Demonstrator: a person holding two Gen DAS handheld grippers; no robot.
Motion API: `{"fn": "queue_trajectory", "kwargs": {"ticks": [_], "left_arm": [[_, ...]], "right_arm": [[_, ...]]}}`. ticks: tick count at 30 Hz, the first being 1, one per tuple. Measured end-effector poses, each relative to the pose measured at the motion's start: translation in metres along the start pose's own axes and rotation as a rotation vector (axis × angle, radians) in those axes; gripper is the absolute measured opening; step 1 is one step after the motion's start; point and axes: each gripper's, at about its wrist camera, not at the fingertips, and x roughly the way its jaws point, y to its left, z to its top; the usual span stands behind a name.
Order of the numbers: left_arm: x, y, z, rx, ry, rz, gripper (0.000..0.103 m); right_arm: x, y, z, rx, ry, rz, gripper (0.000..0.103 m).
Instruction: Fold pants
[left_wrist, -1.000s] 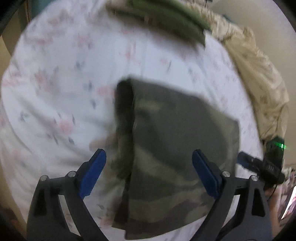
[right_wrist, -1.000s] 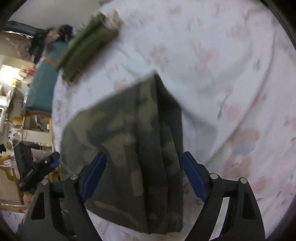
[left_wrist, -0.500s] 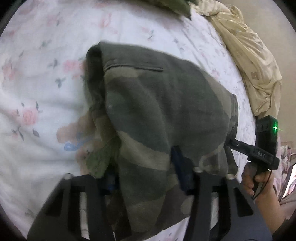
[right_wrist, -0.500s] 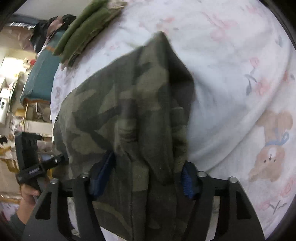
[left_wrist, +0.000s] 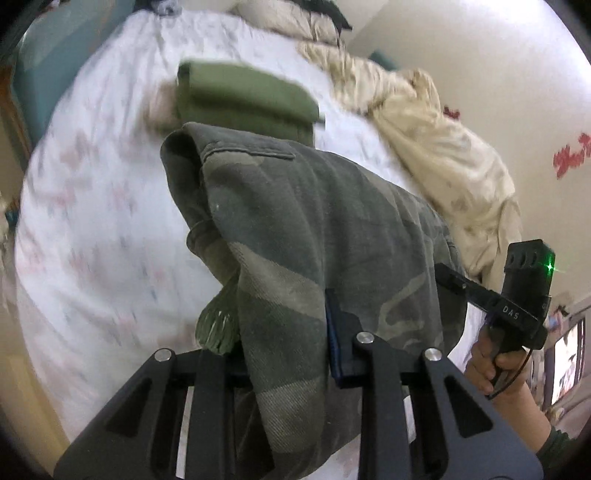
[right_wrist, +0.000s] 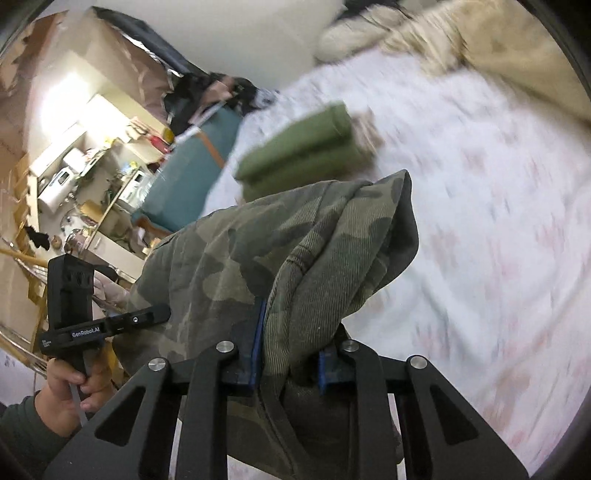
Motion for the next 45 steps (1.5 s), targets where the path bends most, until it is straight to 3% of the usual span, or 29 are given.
{"fn": "queue_trajectory", "kwargs": {"ticks": [6, 11, 15, 18, 21, 23, 24, 25, 26, 28, 32, 36, 39, 42, 45], "left_arm": [[-0.002, 0.025, 0.119, -0.015, -0.063, 0.023, 0.022], [0.032, 0.065, 0.227, -0.064, -0.118, 0.051, 0.022], [0.081, 0.094, 0.288, -0.063, -0.108, 0.095, 0.022], [0.124, 0.125, 0.304, -0.095, -0.059, 0.126, 0.023], [0.157, 0.146, 0.294, -0.084, -0.047, 0.141, 0.029], [0.169, 0.163, 0.286, -0.093, -0.086, 0.138, 0.040], [0.169, 0.167, 0.284, -0.089, -0.115, 0.144, 0.052], [0.166, 0.172, 0.281, -0.093, -0.149, 0.158, 0.068], [0.165, 0.175, 0.277, -0.096, -0.163, 0.172, 0.075], [0.162, 0.181, 0.271, -0.107, -0.167, 0.173, 0.085], [0.139, 0.182, 0.256, -0.109, -0.196, 0.192, 0.085], [0.112, 0.176, 0.235, -0.057, -0.231, 0.328, 0.086], [0.086, 0.174, 0.208, -0.032, -0.235, 0.438, 0.086], [0.055, 0.159, 0.181, -0.022, -0.296, 0.467, 0.086], [0.026, 0.132, 0.151, -0.032, -0.340, 0.510, 0.086]], "right_arm": [[0.061, 0.008, 0.123, -0.091, 0.016, -0.031, 0.024], [0.134, -0.004, 0.227, -0.131, -0.008, -0.100, 0.024], [0.196, -0.023, 0.287, -0.150, 0.020, -0.179, 0.024], [0.234, -0.039, 0.302, -0.159, 0.057, -0.225, 0.024], [0.270, -0.058, 0.297, -0.176, 0.097, -0.265, 0.024], [0.287, -0.074, 0.290, -0.149, 0.118, -0.275, 0.027], [0.290, -0.076, 0.291, -0.140, 0.113, -0.271, 0.030], [0.290, -0.081, 0.290, -0.129, 0.102, -0.274, 0.040], [0.288, -0.085, 0.288, -0.125, 0.090, -0.294, 0.051], [0.285, -0.092, 0.287, -0.118, 0.095, -0.295, 0.056], [0.263, -0.100, 0.275, -0.141, 0.079, -0.345, 0.064], [0.232, -0.121, 0.260, -0.089, 0.066, -0.477, 0.064], [0.209, -0.123, 0.238, -0.051, 0.076, -0.443, 0.063], [0.172, -0.091, 0.212, -0.114, 0.008, -0.386, 0.064], [0.139, -0.058, 0.183, -0.147, -0.038, -0.363, 0.081]]}}
